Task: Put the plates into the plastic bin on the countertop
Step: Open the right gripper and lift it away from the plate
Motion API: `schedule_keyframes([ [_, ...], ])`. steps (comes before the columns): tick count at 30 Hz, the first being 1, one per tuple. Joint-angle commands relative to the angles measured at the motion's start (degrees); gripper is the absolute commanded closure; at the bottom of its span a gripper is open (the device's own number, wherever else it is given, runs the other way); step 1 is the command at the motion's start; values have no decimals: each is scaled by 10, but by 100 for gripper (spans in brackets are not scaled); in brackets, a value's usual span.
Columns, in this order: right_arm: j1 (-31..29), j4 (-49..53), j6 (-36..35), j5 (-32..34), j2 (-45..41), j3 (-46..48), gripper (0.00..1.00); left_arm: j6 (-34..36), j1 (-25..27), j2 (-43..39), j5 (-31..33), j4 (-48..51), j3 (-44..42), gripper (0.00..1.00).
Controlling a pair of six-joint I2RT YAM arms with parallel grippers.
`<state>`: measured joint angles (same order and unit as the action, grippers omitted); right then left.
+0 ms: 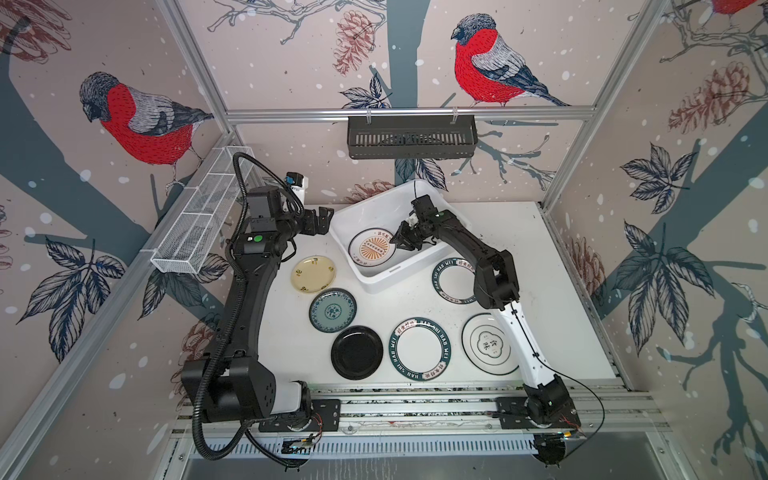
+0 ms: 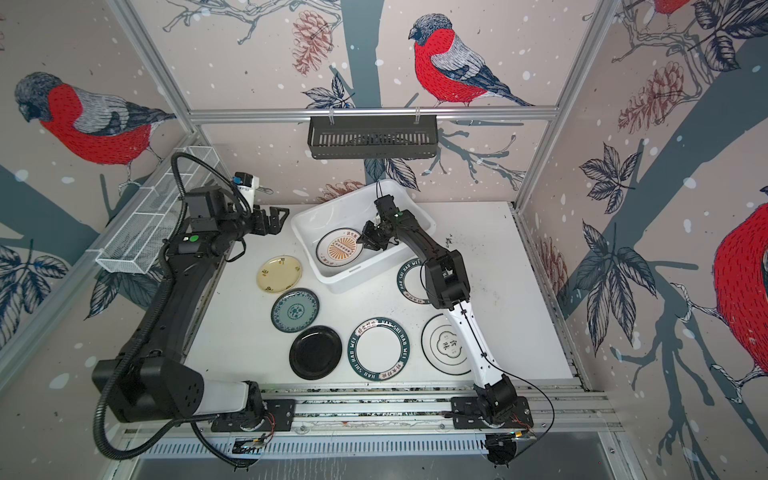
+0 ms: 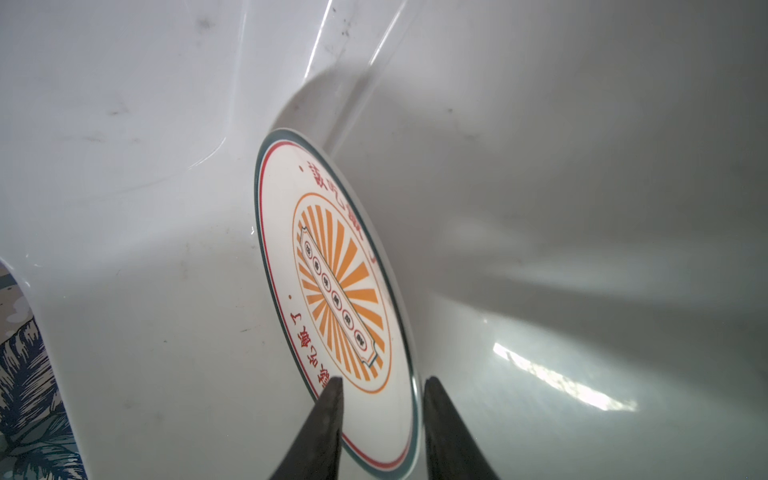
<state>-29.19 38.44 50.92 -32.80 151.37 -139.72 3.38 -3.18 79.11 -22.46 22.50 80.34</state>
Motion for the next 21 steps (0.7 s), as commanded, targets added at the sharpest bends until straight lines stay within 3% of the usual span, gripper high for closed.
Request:
schedule_keyframes([
  [1, 1, 4, -5, 8, 0, -6, 63, -1, -1, 3, -13, -33, 2, 4],
  [12, 9, 8, -10, 38, -14, -10, 63, 1, -1, 10, -15, -34, 4, 4],
  [21, 36, -39, -7, 46, -82, -20, 62, 6, -2, 15, -13, -30, 14, 4],
])
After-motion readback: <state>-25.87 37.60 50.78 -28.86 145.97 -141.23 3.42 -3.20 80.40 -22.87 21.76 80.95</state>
